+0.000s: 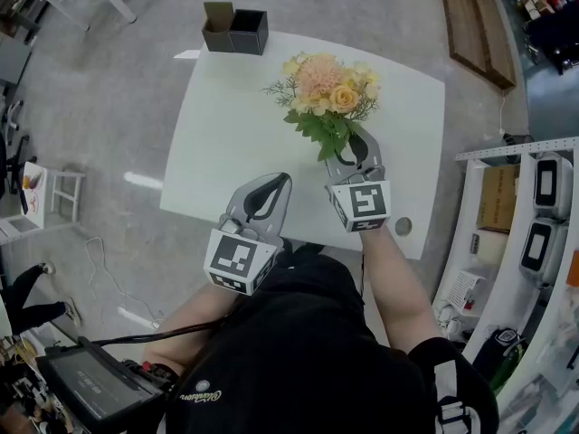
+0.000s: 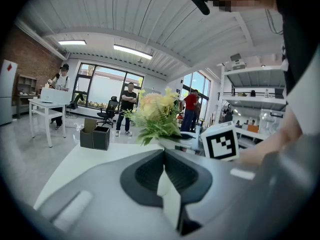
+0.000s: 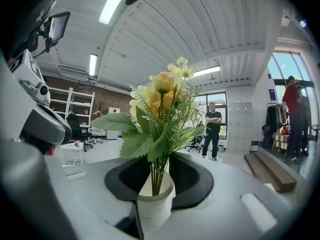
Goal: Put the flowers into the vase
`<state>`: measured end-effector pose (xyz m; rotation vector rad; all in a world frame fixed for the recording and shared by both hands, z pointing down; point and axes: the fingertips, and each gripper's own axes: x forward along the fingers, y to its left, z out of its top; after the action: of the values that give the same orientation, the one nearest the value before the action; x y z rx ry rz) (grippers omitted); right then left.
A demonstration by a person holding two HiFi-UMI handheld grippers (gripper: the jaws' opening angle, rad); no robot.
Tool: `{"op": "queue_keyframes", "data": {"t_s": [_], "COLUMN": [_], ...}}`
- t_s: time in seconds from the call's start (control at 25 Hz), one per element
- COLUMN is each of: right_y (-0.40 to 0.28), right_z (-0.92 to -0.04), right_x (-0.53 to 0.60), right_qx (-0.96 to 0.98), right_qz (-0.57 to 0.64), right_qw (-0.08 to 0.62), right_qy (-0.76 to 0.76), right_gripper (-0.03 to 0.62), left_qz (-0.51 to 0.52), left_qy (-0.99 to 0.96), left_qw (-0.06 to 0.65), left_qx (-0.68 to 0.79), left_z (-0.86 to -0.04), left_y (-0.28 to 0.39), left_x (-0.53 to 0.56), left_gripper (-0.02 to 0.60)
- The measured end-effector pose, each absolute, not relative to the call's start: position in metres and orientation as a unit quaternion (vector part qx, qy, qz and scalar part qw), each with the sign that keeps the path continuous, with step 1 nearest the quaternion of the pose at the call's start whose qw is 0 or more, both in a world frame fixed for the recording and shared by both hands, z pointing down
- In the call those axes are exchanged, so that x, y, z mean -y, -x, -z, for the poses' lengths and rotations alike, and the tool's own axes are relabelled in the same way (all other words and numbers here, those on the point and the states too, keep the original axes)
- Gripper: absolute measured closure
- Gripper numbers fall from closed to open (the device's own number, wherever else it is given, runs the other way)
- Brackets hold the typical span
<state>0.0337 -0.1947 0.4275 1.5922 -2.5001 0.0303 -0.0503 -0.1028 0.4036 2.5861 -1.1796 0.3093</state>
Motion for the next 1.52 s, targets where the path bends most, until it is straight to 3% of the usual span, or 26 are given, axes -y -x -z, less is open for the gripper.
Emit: {"op": "queue_keyframes", "data": {"t_s": [0.6,1.52], "right_y": [-0.038,-0.049], "right_z": [-0.432,-0.436], "right_x": [0.195,0.177], "right_qx": [0.847,0.84], "right_qz": [-0.032,-0.041], "right_qw": [0.128,0.124], "right_qy": [-0.514,-0.526], "right_gripper": [0.424,0.403], "left_qz": [-0.103,-0.1], "left_qy": [-0.897,-0.903], "left_qw": [0.137,0.124], "left_qx": [0.407,0.399], "left_z": [-0.401,-0.399], "left_y": [0.049,0.045], "left_x": [0.104,0.101], "left_gripper": [0.574,0.574]}}
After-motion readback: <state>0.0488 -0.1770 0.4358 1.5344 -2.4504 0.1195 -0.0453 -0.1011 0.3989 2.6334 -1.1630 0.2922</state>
